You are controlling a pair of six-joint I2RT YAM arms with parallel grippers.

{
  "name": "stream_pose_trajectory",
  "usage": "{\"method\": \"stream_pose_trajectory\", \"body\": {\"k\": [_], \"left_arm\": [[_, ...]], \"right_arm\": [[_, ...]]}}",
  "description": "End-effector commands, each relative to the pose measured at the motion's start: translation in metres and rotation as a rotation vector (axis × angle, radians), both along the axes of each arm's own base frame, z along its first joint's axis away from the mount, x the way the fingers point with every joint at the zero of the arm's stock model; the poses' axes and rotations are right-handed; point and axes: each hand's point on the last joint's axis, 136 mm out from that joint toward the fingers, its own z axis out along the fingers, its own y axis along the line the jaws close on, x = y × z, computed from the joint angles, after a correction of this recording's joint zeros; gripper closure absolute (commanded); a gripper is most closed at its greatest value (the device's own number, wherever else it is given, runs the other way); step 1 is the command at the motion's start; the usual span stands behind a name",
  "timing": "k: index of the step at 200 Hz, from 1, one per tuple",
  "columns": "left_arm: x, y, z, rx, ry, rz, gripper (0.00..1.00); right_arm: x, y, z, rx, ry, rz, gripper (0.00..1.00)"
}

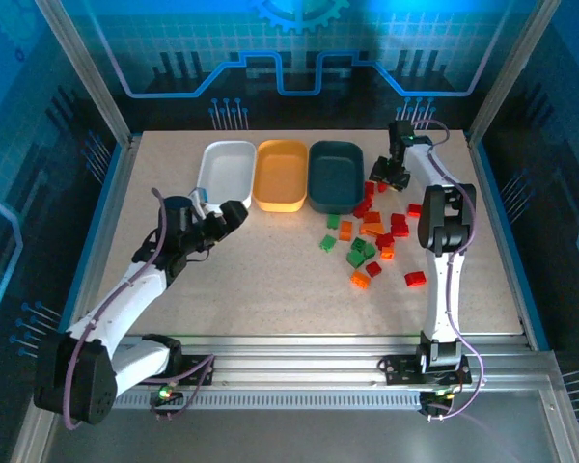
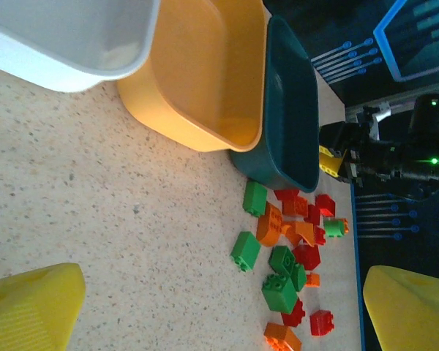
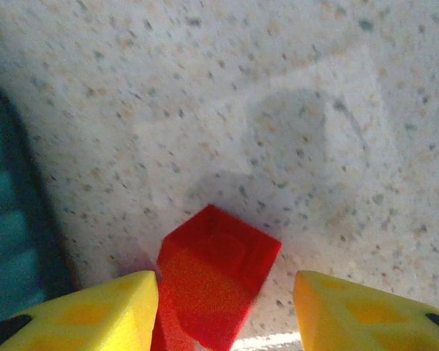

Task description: Sort the legos into containers by color

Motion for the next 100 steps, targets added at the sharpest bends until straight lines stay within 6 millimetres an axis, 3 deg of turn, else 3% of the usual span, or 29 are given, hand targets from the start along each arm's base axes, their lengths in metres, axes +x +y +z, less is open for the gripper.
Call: {"method": "stream_pose_trajectory", "body": {"k": [1, 32, 35, 48, 73, 100], "left_arm": [[0.009, -0.019, 0.022, -0.031, -0.056, -0.058, 0.01], [0.013, -0.033, 0.020, -0.030, -0.047, -0.090, 0.01], [0.013, -0.034, 0.020, -0.032, -0.046, -0.093, 0.01], [0.013, -0.038, 0.018, -0.038, -0.041, -0.100, 0.01], [0.011, -0.042, 0.018, -0.036, -0.040, -0.111, 0.01], [0.010, -0.043, 0.014, -0.029, -0.028, -0.115, 0.01]], "right_arm": [[-0.003, -0.011, 0.025, -0.012, -0.041, -0.021, 0.45], [0.003, -0.011, 0.023, -0.011, -0.042, -0.009, 0.43], [0.001, -0.011, 0.010, -0.011, -0.013, -0.009, 0.43], [0.003, -0.013, 0.001, -0.021, 0.011, -0.014, 0.44], [0.001, -0.017, -0.014, -0.041, 0.046, -0.022, 0.48], [0.001, -0.022, -0.015, -0.056, 0.041, -0.026, 0.55]]}}
